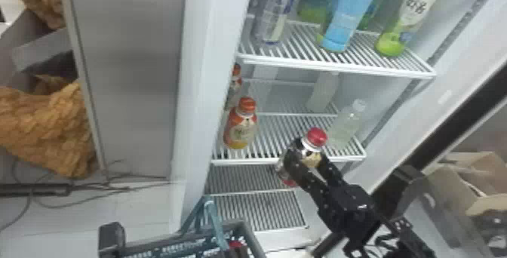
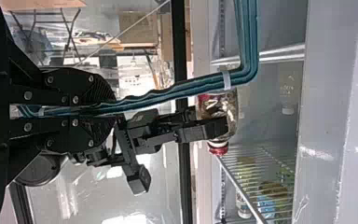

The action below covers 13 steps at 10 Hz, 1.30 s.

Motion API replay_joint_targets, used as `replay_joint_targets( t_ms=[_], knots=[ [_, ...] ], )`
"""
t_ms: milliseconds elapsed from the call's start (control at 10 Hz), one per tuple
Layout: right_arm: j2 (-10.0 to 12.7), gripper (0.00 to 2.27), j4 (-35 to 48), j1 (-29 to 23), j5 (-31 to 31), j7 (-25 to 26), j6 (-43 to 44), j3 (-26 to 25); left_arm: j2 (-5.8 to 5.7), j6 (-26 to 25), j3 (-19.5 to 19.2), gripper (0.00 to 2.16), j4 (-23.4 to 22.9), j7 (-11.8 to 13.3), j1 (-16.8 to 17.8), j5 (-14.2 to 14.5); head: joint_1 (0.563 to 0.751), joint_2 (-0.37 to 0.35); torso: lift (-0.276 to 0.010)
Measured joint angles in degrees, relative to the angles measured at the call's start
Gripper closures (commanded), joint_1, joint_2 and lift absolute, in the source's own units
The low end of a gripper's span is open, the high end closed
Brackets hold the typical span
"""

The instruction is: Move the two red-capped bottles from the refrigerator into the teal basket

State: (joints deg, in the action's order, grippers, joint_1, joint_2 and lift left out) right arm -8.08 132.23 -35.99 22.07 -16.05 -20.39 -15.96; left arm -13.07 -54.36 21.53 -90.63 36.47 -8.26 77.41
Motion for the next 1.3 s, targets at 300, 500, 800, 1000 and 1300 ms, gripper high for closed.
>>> replay_joint_targets(
  t_ms=[300,500,800,1000,1300],
  knots=[
    [-0.2,0.71,3.6,-1.6,0.5,-2.0,-5.3,-0.4,-0.02,-0.1,0.0,1.08,0.0,0.1,0.2,-0.5,0.695,-0.350,-0.228],
    [-0.3,0.71,4.4,-2.3,0.8,-4.6,-9.4,-1.6,-0.06,0.0,-0.1,1.08,0.0,0.1,0.3,-0.9,0.695,-0.350,-0.228],
    [-0.7,0.71,4.2,-2.6,1.1,-8.1,-14.6,-2.4,-0.02,0.1,-0.3,1.08,0.3,0.1,0.3,-1.0,0.695,-0.350,-0.228],
    [-0.9,0.71,3.8,-2.7,2.2,-9.0,-17.8,-1.5,-0.02,-0.1,-0.2,1.08,0.4,0.1,0.4,-1.2,0.695,-0.350,-0.228],
    [-1.2,0.71,3.3,-2.7,3.8,-9.3,-19.4,-0.6,-0.02,-0.3,0.0,1.08,0.6,0.1,0.5,-1.4,0.695,-0.350,-0.228]
  ],
)
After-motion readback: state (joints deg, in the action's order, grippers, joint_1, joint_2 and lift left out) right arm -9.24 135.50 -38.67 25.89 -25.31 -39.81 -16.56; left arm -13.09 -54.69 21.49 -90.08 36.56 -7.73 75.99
